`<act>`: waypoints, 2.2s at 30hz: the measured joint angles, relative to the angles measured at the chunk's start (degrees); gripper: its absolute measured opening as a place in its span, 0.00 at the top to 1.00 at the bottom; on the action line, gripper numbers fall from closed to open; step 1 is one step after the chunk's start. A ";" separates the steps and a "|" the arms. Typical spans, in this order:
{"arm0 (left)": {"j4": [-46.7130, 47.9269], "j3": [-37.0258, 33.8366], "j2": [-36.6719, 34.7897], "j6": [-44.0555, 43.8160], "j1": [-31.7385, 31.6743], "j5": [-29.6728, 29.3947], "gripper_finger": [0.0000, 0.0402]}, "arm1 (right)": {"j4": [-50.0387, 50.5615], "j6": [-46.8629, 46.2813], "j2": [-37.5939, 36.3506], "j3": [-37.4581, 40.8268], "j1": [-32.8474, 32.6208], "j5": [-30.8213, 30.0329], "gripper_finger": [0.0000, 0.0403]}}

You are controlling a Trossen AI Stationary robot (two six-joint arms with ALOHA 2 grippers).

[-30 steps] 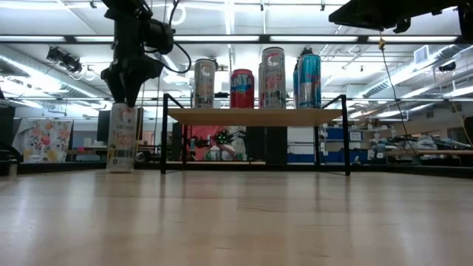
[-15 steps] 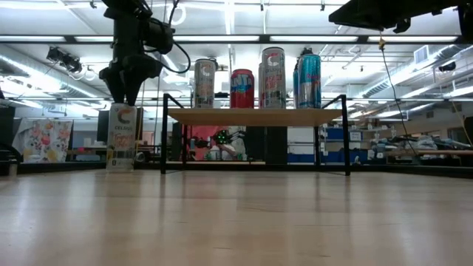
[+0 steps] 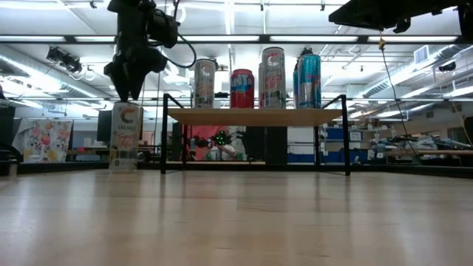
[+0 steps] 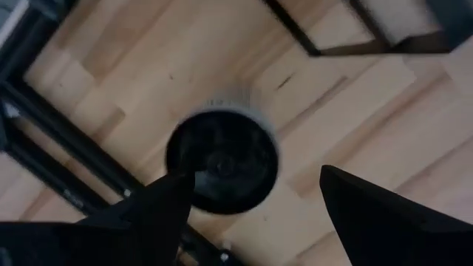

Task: Place canned beverage on shelf
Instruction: Put the white yellow soda can on the shelf aligned with the other white yellow soda can

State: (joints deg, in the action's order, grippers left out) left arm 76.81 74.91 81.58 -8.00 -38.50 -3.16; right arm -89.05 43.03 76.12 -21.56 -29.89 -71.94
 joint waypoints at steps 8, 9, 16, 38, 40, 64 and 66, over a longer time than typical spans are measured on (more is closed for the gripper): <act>-0.04 0.09 0.00 -0.20 0.53 -3.62 0.25 | 0.02 0.01 0.00 0.01 0.00 0.01 0.74; -0.06 0.09 0.00 -0.28 0.45 -3.84 0.25 | 0.00 0.00 0.00 0.00 0.00 0.00 0.74; -0.01 0.20 0.41 -1.01 0.00 -3.34 0.25 | 0.00 0.01 0.00 0.00 0.00 0.00 0.74; 0.61 0.32 0.77 -0.82 -1.29 -2.83 0.25 | 0.00 0.01 0.00 0.00 0.02 0.01 0.74; 0.67 0.39 1.62 -1.28 -1.29 -2.91 0.25 | 0.00 0.00 0.00 0.00 0.02 0.02 0.74; 0.61 0.44 6.54 1.32 -0.42 -1.40 0.28 | 0.02 0.00 0.00 0.02 0.00 0.02 0.74; 0.91 0.44 6.51 1.30 -0.42 -1.38 0.30 | 0.02 0.02 0.00 0.00 0.02 0.02 0.74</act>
State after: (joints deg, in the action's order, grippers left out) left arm 77.72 75.35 88.09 -6.70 -38.92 -4.54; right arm -89.03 43.05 76.12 -21.56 -29.87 -71.92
